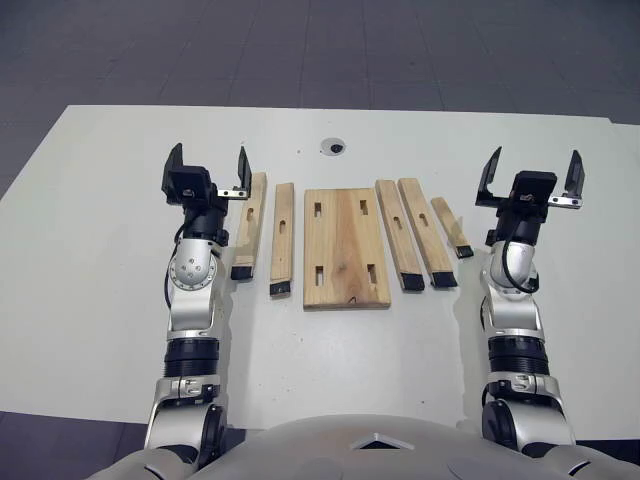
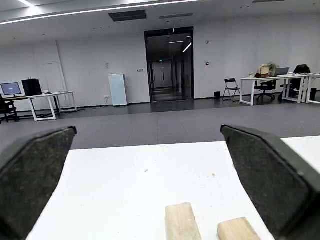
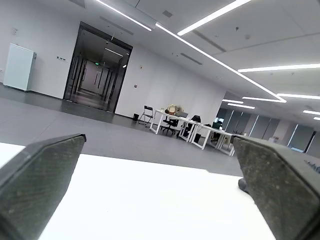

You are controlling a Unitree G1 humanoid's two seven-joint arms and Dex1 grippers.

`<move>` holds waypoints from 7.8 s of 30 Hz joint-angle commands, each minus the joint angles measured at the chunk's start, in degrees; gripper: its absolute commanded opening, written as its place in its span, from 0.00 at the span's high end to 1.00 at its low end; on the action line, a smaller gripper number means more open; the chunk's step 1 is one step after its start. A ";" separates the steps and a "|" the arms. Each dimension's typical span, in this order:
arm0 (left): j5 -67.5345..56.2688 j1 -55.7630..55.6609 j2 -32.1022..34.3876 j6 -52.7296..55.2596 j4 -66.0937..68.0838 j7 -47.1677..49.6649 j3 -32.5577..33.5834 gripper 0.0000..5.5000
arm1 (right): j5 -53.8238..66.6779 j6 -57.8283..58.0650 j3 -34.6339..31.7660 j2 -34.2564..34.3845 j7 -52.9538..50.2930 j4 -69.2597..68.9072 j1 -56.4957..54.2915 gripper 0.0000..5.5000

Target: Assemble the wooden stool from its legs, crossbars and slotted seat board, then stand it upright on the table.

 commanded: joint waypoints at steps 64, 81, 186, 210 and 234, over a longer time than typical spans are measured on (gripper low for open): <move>-32.67 -15.66 -1.40 65.84 -31.33 1.36 6.87 0.02 | 29.40 53.96 -2.50 -18.58 46.12 -22.12 -17.94 0.76; -70.12 -33.31 -8.32 73.20 -16.10 5.15 15.11 0.02 | 20.59 25.63 13.67 -5.21 45.03 -21.72 -13.41 0.76; -12.70 1.52 -2.69 27.59 -13.20 0.91 1.56 0.92 | 13.15 31.58 -0.40 2.88 10.67 -16.88 -11.60 0.02; -6.64 11.74 -2.38 28.04 -5.43 1.52 -1.53 0.92 | 13.11 35.55 1.67 3.33 11.85 -19.60 -12.35 0.02; -8.00 2.02 -3.49 24.56 -5.65 0.84 0.44 0.51 | 13.12 31.79 1.01 2.63 12.34 -14.85 -15.84 0.02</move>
